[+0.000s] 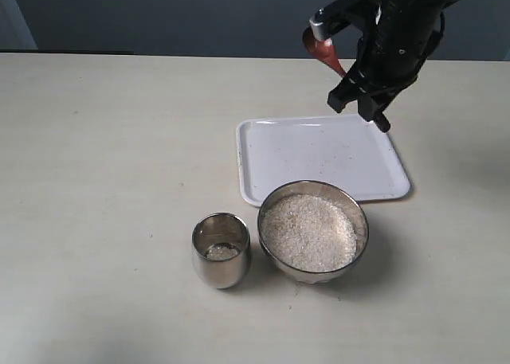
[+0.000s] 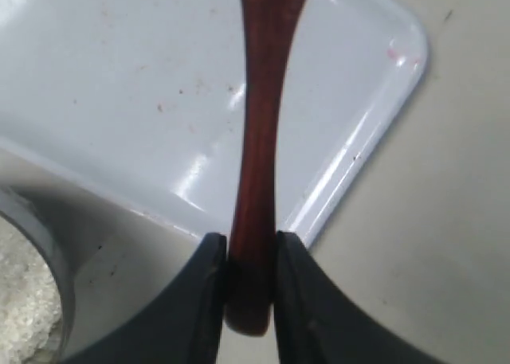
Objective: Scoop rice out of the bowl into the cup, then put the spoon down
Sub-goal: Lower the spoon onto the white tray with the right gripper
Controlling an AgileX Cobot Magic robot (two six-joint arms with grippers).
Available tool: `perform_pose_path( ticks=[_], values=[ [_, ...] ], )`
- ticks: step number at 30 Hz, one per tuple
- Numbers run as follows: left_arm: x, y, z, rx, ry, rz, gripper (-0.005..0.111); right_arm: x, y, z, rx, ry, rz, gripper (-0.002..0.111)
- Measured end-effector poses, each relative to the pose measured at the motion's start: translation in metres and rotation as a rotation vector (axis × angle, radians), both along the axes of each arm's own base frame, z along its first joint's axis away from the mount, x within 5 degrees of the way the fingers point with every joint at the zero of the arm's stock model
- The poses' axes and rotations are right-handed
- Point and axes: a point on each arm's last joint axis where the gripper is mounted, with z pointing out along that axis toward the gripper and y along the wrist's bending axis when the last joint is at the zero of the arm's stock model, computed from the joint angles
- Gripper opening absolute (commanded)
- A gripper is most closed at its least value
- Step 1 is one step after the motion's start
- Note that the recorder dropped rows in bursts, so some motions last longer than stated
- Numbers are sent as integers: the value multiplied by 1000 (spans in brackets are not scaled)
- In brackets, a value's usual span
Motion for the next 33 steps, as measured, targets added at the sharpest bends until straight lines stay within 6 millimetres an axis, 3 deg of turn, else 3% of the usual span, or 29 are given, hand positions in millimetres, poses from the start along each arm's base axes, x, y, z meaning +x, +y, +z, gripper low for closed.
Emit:
perform_pose_path(
  ticks=[8, 16, 33],
  values=[
    [0, 0, 0, 0, 0, 0, 1, 41, 24, -50, -35, 85, 2, -1],
    [0, 0, 0, 0, 0, 0, 1, 51, 32, -88, -49, 155, -4, -1],
    [0, 0, 0, 0, 0, 0, 1, 51, 32, -108, -72, 195, -4, -1]
  ],
)
